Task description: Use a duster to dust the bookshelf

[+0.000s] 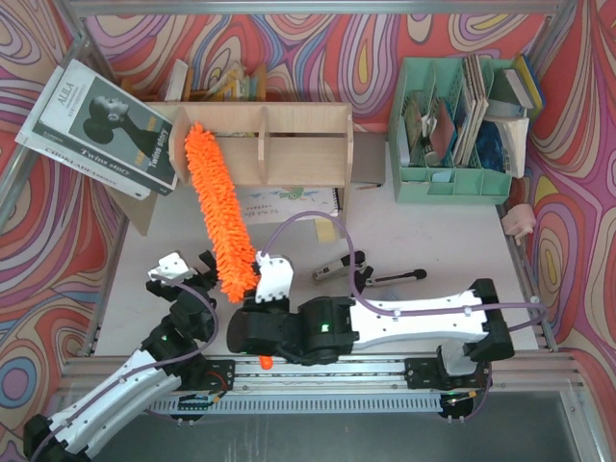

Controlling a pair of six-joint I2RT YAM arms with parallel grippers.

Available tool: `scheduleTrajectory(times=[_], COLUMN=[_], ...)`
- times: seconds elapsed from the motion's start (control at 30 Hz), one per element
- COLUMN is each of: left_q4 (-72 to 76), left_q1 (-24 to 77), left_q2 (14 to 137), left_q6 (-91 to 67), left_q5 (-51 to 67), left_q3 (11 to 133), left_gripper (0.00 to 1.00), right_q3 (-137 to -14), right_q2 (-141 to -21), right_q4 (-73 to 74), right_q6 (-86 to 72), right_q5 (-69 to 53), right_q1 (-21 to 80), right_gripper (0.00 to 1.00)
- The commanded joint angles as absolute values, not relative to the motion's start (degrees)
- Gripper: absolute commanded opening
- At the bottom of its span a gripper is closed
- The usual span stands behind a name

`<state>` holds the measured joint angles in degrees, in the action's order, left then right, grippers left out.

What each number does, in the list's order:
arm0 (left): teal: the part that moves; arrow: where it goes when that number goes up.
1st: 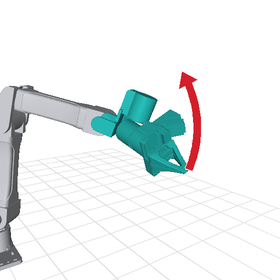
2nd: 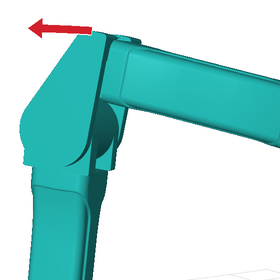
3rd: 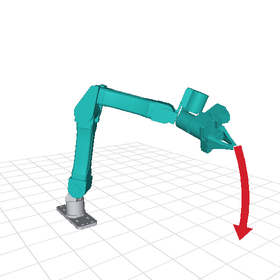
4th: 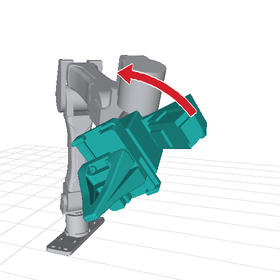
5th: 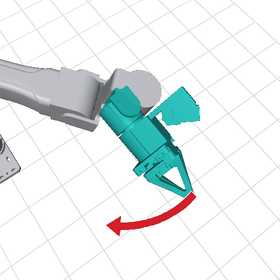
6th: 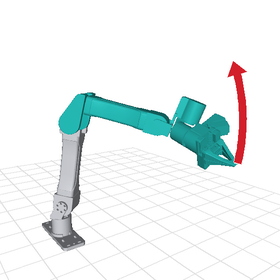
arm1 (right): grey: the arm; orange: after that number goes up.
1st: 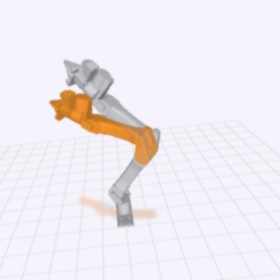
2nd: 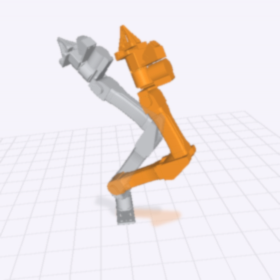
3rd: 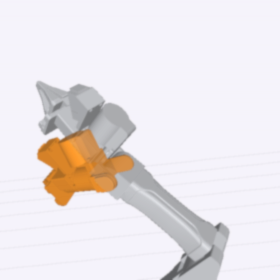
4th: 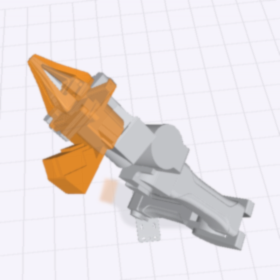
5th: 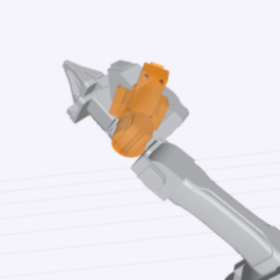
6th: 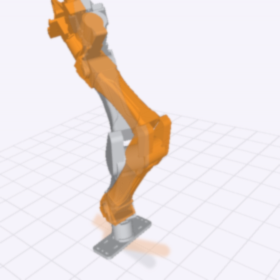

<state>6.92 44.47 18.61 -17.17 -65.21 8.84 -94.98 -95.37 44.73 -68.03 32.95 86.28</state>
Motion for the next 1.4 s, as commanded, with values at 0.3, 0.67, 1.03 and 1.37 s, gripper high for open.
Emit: scheduleTrajectory(times=[0.3, 0.67, 1.03, 1.37], left_q4=[0.7, -0.6, 0.3, 0.2], left_q1=[44.4, 44.3, 44.3, 44.3], left_q2=[9.7, 8.7, 11.7, 11.6], left_q6=[-19.2, -19.8, -20.1, -20.4], left_q5=[-70.3, -70.6, -70.6, -70.6], left_q3=[7.6, 7.5, 8.1, 8.0], left_gripper=[0.98, 0.98, 0.98, 0.98], right_q3=[-102.7, -83.7, -98.1, -88.5], right_q2=[-104.9, -89.9, -102.8, -95.7], right_q4=[46.5, 43.8, 33.3, 35.9], right_q6=[-75.7, -88.7, -64.3, -77.1], right_q5=[35.3, 40.7, 32.4, 36.9], right_q1=[87.9, 88.0, 88.1, 88.1], right_gripper=[0.0, 0.0, 0.0, 0.0])
